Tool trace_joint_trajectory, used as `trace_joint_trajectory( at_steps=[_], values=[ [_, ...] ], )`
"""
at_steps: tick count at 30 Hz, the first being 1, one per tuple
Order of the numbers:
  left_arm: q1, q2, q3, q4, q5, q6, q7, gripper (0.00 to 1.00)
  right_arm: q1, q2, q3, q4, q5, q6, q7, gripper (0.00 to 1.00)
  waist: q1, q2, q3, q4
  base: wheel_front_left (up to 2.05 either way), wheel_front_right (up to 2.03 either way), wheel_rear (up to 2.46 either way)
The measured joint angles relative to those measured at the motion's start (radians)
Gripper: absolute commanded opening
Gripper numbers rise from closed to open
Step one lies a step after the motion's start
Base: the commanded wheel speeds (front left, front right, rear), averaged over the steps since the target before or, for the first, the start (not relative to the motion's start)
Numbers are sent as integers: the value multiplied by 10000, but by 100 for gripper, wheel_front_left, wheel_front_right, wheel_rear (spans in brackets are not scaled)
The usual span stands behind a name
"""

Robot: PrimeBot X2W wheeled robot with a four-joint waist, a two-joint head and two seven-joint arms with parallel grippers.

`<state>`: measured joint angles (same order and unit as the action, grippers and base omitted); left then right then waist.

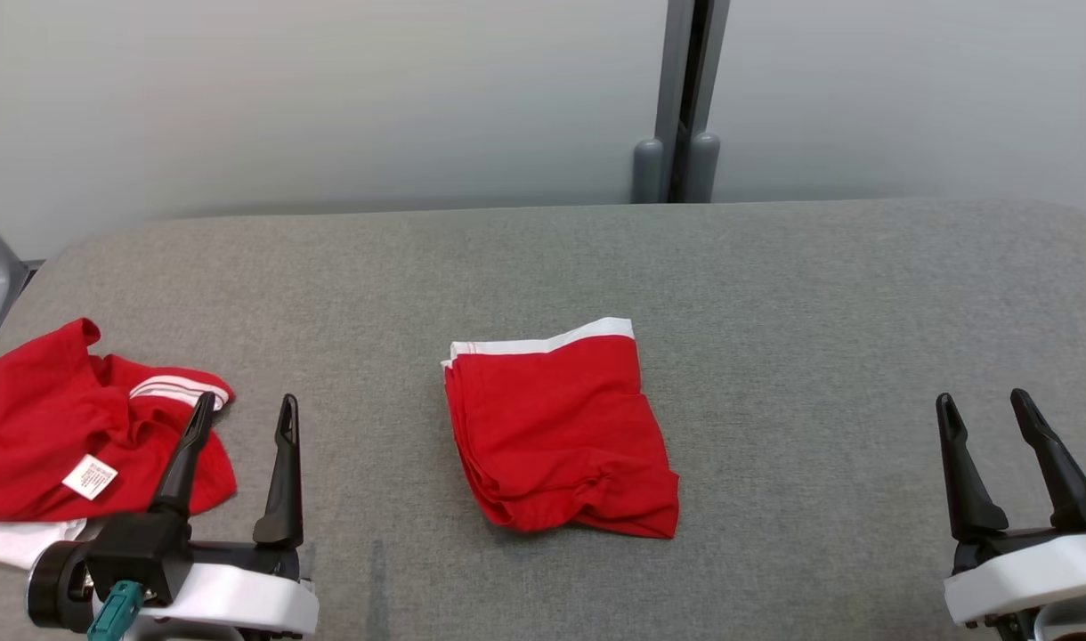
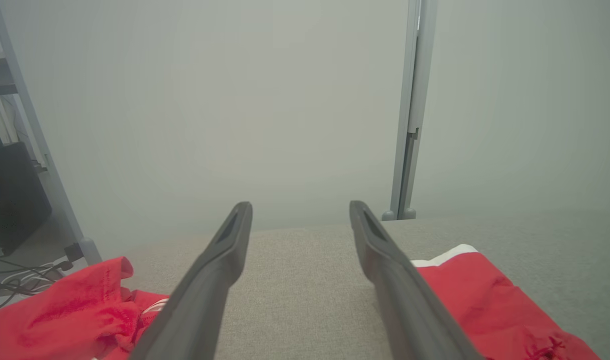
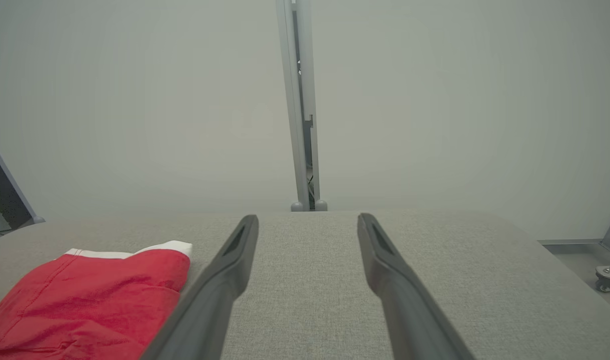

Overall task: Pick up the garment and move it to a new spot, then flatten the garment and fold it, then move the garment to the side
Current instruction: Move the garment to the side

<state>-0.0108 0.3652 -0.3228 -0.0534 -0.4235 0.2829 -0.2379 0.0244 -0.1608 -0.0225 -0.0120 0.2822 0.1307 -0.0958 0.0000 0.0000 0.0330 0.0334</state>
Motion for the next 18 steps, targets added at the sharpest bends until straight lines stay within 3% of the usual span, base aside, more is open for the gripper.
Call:
trace_joint_trajectory(
  at_steps=[8, 18],
  values=[
    [-422, -90, -96, -232, 44, -23, -27, 100, -512, -437, 430, 351, 326, 0, 385, 100, 0, 0, 383, 533, 0, 0, 0],
    [-1309, -606, -207, -190, 159, -550, -184, 100, -2115, -1300, 2543, 2387, 1367, 0, 1045, 100, 0, 0, 1322, 1831, 0, 0, 0]
  ],
)
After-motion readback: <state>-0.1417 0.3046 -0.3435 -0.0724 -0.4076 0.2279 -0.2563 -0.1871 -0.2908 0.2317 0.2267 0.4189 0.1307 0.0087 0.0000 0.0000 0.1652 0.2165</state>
